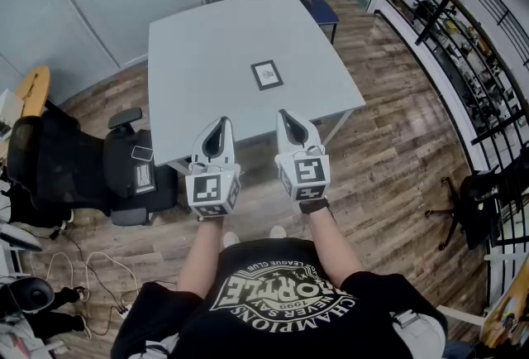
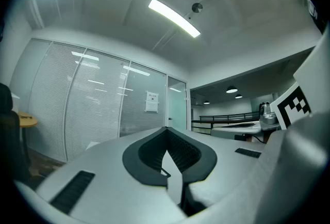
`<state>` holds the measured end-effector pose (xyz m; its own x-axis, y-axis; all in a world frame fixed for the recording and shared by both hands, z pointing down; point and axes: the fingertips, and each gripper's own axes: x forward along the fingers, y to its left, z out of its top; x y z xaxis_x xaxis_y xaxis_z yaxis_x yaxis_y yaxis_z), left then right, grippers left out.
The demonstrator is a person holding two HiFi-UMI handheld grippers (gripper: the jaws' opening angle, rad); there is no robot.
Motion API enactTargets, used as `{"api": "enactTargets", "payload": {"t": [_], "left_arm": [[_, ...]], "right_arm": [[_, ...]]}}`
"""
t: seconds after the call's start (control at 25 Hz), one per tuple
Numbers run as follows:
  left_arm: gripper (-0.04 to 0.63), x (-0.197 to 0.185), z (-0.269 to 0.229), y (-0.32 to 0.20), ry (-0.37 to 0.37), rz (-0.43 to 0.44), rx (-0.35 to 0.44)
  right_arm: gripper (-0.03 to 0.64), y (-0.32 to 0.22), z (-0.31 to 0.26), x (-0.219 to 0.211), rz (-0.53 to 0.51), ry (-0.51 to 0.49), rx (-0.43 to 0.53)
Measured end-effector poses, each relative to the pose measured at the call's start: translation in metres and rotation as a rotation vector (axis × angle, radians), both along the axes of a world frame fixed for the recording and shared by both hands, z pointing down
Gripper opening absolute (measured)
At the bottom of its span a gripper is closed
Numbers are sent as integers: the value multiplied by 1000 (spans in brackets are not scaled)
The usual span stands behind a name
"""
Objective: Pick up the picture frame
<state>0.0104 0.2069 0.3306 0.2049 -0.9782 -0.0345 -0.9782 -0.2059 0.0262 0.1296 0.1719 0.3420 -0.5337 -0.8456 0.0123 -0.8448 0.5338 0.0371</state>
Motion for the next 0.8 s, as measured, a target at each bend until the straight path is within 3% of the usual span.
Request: {"api": "enactTargets", "payload": {"t": [0.44, 0.8], "left_arm": [[3, 55, 33, 4, 31, 16, -103], [3, 32, 53, -37, 55, 30, -134]], "right_arm": [[-2, -3, 26, 47, -16, -50, -66], [-2, -39, 43, 0, -79, -22, -96]]}}
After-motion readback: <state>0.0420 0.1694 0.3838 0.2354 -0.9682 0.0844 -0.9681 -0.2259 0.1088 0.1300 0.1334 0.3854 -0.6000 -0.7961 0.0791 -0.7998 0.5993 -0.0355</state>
